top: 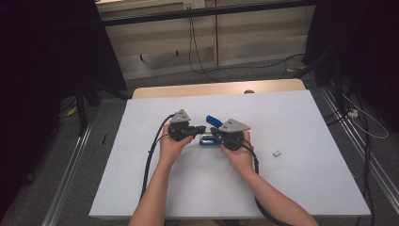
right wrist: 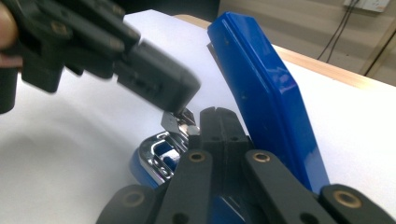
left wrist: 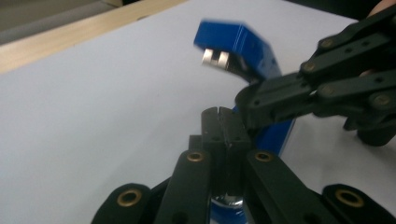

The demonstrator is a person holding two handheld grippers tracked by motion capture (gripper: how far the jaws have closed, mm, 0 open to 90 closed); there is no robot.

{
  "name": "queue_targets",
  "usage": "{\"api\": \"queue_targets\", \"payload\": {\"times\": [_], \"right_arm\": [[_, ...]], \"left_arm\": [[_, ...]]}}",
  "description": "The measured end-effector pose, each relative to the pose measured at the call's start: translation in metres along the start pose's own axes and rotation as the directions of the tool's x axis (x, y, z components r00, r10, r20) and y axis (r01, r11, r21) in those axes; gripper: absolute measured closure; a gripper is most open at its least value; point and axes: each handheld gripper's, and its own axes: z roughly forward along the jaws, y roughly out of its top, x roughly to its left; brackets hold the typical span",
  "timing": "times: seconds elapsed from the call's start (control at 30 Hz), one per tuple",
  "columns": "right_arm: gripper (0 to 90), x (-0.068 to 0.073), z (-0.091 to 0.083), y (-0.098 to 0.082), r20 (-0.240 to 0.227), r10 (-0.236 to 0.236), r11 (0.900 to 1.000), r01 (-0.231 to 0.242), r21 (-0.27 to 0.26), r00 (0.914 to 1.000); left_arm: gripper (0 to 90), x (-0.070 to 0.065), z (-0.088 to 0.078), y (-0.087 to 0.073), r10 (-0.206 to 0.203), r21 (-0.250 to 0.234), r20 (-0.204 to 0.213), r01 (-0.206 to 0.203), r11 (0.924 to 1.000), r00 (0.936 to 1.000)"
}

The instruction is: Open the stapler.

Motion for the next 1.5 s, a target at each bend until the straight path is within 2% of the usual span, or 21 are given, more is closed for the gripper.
{"api": "queue_targets", "payload": {"times": [0.13,0.2,0.27,0.4,0.5,0.63,0.7,0.87,1.07,1.2,1.33,1.5], "right_arm": [[90.0,0.003,0.001,-0.002,-0.006,-0.003,1.0,0.003,0.006,1.0],[90.0,0.004,0.001,-0.002,-0.004,-0.005,1.0,0.005,0.006,1.0],[90.0,0.005,0.002,-0.002,-0.001,-0.007,1.0,0.007,0.004,1.0],[90.0,0.008,0.002,-0.001,-0.004,-0.016,1.0,0.016,0.002,0.9999],[90.0,0.009,0.001,0.002,0.008,-0.034,0.999,0.034,-0.002,0.9994],[90.0,0.008,-0.002,0.003,0.016,-0.035,0.999,0.035,-0.005,0.9993],[90.0,0.008,-0.004,0.004,0.025,-0.042,0.999,0.042,-0.006,0.9988],[90.0,0.008,-0.006,0.007,0.035,-0.044,0.999,0.045,-0.01,0.9984],[90.0,0.004,-0.015,0.017,0.082,-0.049,0.998,0.052,-0.026,0.9954],[90.0,-0.002,-0.021,0.026,0.087,-0.06,0.998,0.062,-0.029,0.9945],[90.0,-0.005,-0.026,0.027,0.107,-0.074,0.997,0.076,-0.015,0.9915],[90.0,-0.009,-0.031,0.027,0.116,-0.069,0.998,0.07,-0.007,0.9908]], "left_arm": [[90.0,0.0,0.0,-0.001,0.0,0.023,-0.017,0.001,0.9997,0.9999],[90.0,0.0,0.0,-0.001,0.011,0.028,-0.015,-0.01,0.9995,0.9998],[90.0,-0.002,0.001,-0.001,0.003,0.029,-0.01,-0.002,0.9996,0.9999],[90.0,-0.004,0.005,-0.002,0.031,0.054,-0.008,-0.03,0.9981,0.9995],[90.0,-0.005,0.006,-0.003,0.031,0.057,-0.01,-0.031,0.9979,0.9995],[90.0,-0.007,0.008,-0.003,0.045,0.066,-0.01,-0.044,0.9969,0.9989],[90.0,-0.009,0.011,-0.005,0.068,0.102,-0.019,-0.066,0.9926,0.9975],[90.0,-0.007,0.011,-0.006,0.039,0.08,-0.011,-0.038,0.9961,0.9992],[90.0,-0.006,0.011,-0.007,0.051,0.082,-0.013,-0.05,0.9954,0.9986],[90.0,-0.007,0.011,-0.008,0.042,0.076,-0.008,-0.041,0.9963,0.9991],[90.0,-0.007,0.011,-0.008,0.051,0.072,-0.014,-0.05,0.9962,0.9986],[90.0,-0.007,0.01,-0.009,0.046,0.064,-0.015,-0.045,0.9969,0.9988]]}}
